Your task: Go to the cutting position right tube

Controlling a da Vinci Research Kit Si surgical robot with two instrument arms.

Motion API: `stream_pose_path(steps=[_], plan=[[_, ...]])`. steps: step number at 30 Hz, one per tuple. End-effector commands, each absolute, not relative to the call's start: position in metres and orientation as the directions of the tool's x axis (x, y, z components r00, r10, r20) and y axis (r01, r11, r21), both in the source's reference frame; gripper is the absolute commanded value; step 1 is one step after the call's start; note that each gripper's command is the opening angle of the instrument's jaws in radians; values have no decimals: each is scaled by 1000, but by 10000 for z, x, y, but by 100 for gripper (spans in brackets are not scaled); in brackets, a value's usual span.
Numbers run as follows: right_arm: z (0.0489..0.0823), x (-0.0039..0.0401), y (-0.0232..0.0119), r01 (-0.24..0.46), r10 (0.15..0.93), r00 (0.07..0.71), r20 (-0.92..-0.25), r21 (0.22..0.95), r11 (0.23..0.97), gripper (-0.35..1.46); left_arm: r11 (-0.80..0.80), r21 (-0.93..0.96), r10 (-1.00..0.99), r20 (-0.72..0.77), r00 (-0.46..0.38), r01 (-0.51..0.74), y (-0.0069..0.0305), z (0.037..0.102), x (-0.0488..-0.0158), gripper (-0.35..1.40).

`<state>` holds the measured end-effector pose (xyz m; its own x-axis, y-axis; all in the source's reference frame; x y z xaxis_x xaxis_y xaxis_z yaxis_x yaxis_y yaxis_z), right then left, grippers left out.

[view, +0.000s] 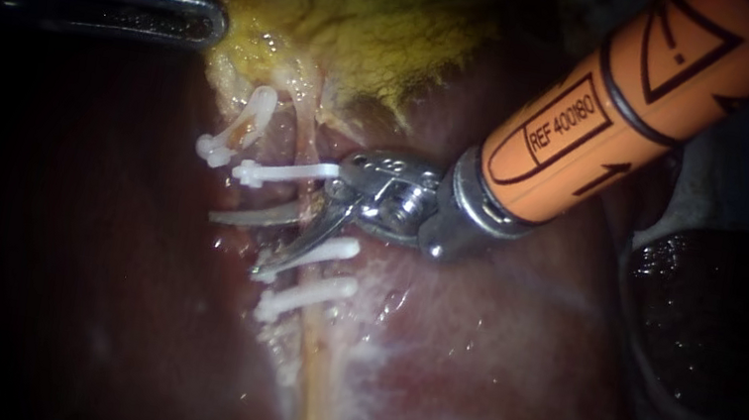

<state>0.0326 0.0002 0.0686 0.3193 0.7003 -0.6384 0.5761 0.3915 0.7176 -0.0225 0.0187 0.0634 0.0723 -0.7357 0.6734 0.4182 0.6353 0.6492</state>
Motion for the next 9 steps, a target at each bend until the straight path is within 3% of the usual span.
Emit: stream_pose_path(steps=[1,9], plan=[[686,326,2,576,700,321,-638,718,390,81,635,649,-736,673,72,418,187,634,-225,-35],[686,326,2,579,699,322,-639,717,388,81,635,649,-736,673,72,418,187,635,-225,-35]])
